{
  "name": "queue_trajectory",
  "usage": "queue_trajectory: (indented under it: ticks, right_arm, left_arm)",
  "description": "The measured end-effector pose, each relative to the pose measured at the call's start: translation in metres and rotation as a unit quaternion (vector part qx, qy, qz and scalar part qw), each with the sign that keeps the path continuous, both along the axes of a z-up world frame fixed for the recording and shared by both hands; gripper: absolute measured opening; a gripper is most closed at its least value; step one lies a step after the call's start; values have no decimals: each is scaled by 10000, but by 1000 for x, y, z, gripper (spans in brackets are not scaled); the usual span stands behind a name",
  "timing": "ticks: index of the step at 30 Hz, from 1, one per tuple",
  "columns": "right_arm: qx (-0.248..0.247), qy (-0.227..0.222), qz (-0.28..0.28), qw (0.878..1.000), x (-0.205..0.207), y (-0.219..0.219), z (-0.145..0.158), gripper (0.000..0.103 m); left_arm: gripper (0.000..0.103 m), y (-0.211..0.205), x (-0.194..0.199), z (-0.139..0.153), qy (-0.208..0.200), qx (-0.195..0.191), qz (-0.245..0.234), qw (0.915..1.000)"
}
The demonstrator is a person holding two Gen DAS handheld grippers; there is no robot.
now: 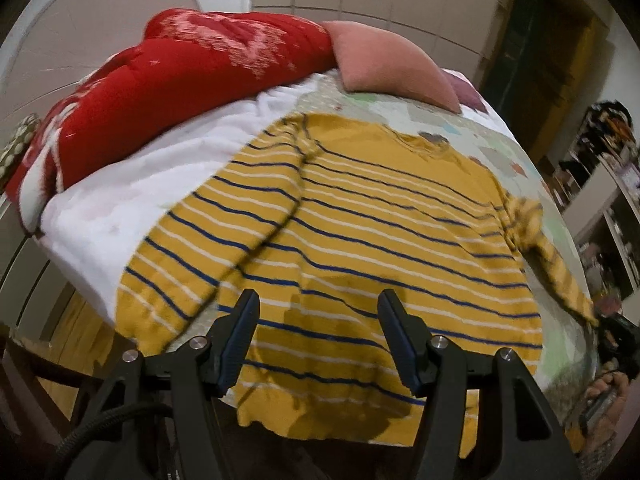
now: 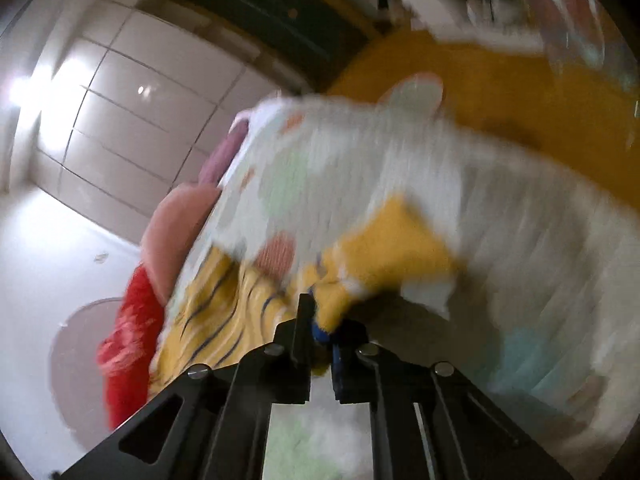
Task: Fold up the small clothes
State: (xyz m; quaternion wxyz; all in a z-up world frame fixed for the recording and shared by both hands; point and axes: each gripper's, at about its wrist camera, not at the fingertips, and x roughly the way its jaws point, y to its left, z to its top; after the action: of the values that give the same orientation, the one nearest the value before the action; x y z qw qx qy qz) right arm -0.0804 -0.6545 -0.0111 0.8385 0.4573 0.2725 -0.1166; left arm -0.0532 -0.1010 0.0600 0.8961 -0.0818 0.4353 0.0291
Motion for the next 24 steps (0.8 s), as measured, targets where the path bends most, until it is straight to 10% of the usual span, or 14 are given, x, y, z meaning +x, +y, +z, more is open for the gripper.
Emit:
queue_trajectory:
  ticks: [11,24]
  right_arm:
    - [-1524,47,-737,9856,8,-54,90,5]
    - [-2027,-558,2293,9504,149,184,122,5]
  left_arm:
    - [61,41,2,-7,4,-168,484,9987]
    - [61,63,6,-26,76,-360,619,9974]
